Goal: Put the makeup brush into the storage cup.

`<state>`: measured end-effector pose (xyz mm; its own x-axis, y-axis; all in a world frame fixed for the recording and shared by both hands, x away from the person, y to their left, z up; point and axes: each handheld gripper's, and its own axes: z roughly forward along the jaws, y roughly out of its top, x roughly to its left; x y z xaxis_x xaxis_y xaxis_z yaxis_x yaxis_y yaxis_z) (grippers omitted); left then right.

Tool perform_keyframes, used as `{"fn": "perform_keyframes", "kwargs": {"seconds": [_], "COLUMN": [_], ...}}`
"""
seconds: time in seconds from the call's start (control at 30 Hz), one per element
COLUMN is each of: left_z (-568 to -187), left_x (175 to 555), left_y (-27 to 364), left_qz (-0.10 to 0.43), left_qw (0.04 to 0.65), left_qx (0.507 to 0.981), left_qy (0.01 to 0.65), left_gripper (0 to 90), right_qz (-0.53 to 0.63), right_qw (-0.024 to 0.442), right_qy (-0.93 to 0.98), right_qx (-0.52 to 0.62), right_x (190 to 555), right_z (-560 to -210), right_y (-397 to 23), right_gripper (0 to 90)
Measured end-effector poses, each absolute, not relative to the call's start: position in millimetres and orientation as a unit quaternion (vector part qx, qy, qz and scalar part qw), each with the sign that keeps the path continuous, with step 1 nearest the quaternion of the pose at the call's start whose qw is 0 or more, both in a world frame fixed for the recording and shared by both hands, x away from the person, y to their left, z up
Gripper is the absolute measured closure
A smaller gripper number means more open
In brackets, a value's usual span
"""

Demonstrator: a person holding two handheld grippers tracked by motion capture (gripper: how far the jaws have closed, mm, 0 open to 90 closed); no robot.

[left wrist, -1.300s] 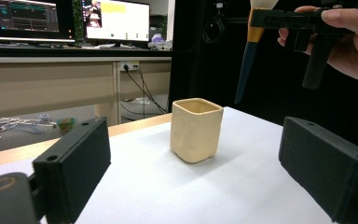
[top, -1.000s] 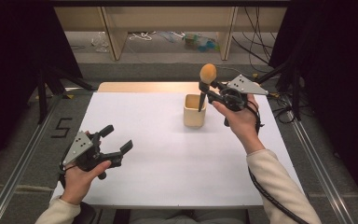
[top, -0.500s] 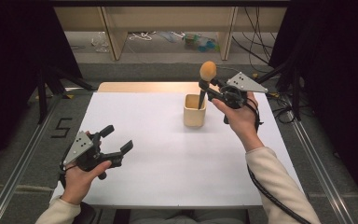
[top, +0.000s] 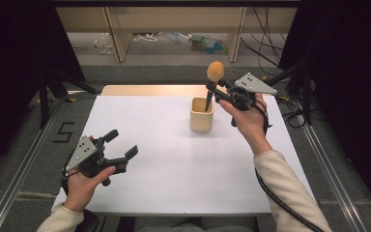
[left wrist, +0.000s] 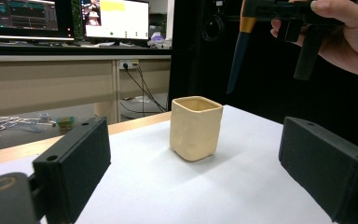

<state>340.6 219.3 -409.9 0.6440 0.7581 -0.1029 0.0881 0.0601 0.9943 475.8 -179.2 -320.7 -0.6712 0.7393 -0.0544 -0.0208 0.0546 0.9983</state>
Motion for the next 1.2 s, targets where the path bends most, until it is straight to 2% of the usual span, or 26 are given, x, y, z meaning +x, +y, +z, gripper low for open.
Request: {"fn": "perform_keyframes", "kwargs": {"seconds": [1.2], "left_z": [-412], "left_x": [342], "left_y": [219], "left_qz": [0.255], "left_qw": [0.645], "left_qx": [0.638], "left_qy": [0.334], "left_gripper": [8.7], "right_qz": [0.628], "right_qw": [0.306], "right_qy": [0.659], "right_qx": [0.279], "right_x": [491], "right_z": [-321], "right_y": [-176], "right_gripper": [66.0]}}
